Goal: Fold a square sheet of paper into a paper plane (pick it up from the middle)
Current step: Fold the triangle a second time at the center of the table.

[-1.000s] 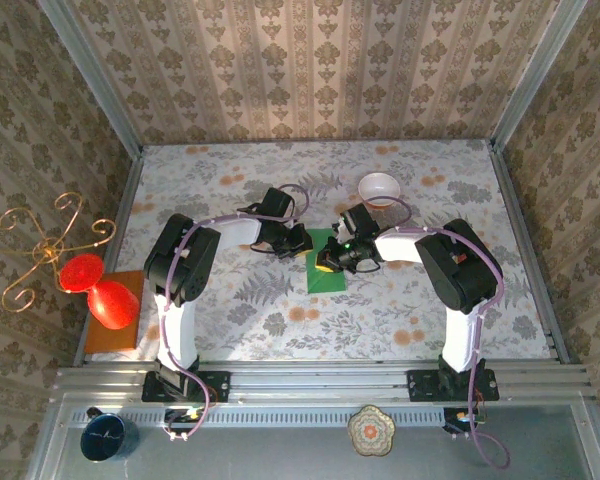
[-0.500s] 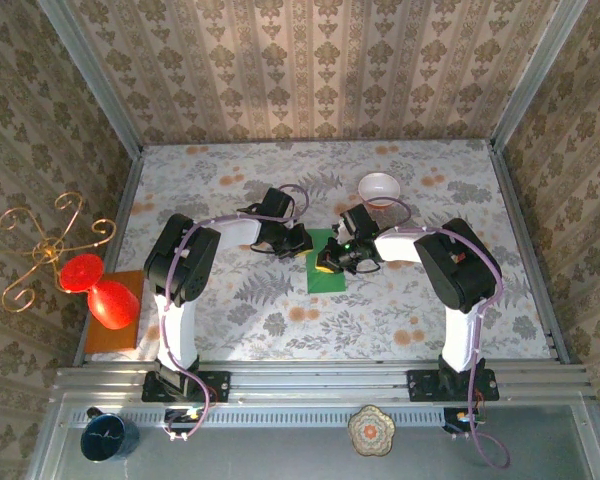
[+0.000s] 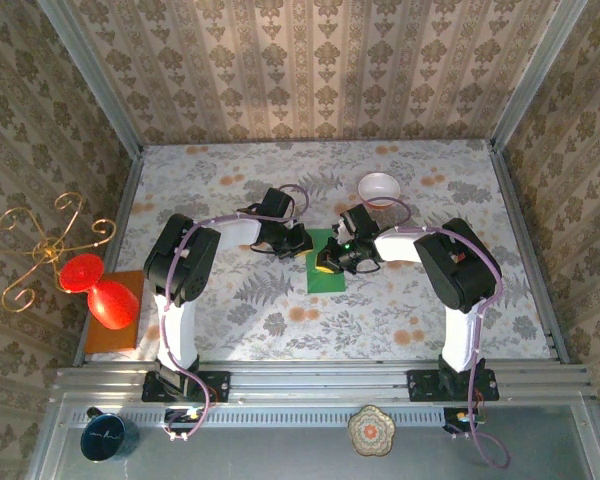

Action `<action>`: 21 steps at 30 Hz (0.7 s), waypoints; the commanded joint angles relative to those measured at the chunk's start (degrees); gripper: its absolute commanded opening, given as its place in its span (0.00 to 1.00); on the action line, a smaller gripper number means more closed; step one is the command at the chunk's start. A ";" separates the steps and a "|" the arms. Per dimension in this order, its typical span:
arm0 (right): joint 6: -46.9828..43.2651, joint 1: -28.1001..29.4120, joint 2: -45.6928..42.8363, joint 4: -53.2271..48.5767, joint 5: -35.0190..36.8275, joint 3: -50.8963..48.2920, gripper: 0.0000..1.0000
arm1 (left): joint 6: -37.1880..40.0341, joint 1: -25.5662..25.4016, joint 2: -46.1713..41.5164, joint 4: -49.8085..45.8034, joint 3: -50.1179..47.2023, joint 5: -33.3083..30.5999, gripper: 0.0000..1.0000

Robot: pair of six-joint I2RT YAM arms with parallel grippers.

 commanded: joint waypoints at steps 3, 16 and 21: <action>-0.94 0.03 1.32 -3.07 1.43 0.80 0.13 | -0.71 0.06 -3.56 -2.26 -1.17 -2.58 0.20; -0.01 -0.13 1.26 -2.69 1.30 1.13 0.38 | -0.84 2.25 -12.03 -4.15 -3.07 -10.35 0.29; 0.03 -0.22 1.05 -2.19 0.78 0.96 0.43 | -1.47 2.21 -14.15 -4.61 -5.36 -11.63 0.32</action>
